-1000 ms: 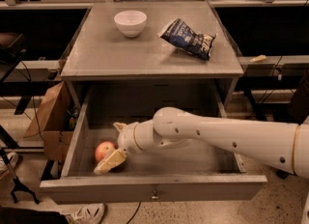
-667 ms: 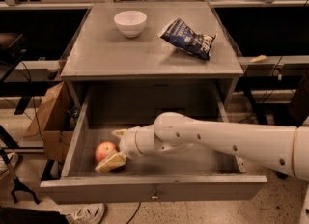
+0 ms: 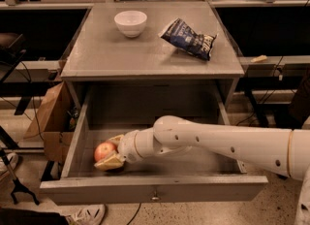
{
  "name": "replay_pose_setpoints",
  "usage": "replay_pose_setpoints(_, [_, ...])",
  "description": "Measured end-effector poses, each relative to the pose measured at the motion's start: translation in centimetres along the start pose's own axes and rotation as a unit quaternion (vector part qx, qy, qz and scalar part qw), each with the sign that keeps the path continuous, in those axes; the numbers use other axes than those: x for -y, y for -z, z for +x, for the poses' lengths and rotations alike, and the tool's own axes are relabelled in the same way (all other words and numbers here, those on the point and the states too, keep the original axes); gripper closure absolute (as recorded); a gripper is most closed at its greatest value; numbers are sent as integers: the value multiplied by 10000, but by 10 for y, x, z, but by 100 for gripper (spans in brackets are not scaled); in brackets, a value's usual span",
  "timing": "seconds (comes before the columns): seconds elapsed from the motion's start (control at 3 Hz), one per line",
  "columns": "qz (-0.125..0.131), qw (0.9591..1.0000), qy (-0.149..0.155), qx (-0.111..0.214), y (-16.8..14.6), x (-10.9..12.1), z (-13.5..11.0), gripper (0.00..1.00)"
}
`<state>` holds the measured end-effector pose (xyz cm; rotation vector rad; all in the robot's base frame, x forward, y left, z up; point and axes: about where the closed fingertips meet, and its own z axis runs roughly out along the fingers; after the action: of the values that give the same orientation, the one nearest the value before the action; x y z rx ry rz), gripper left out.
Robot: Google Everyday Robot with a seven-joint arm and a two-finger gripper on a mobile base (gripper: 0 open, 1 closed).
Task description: Pick apple from top drawer and place on counter
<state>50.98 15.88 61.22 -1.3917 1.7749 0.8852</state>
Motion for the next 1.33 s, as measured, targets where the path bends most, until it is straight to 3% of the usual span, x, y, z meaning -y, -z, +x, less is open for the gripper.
replay_pose_setpoints(0.33, [31,9999,18,145,8,3,-7,81])
replay_pose_setpoints(0.67, [207,9994,190,220,38,19,-33,100])
replay_pose_setpoints(1.0, [632,9958,654,110,99,57,-98,100])
replay_pose_setpoints(1.33, [934,9906,995,-19,134,82,-150,100])
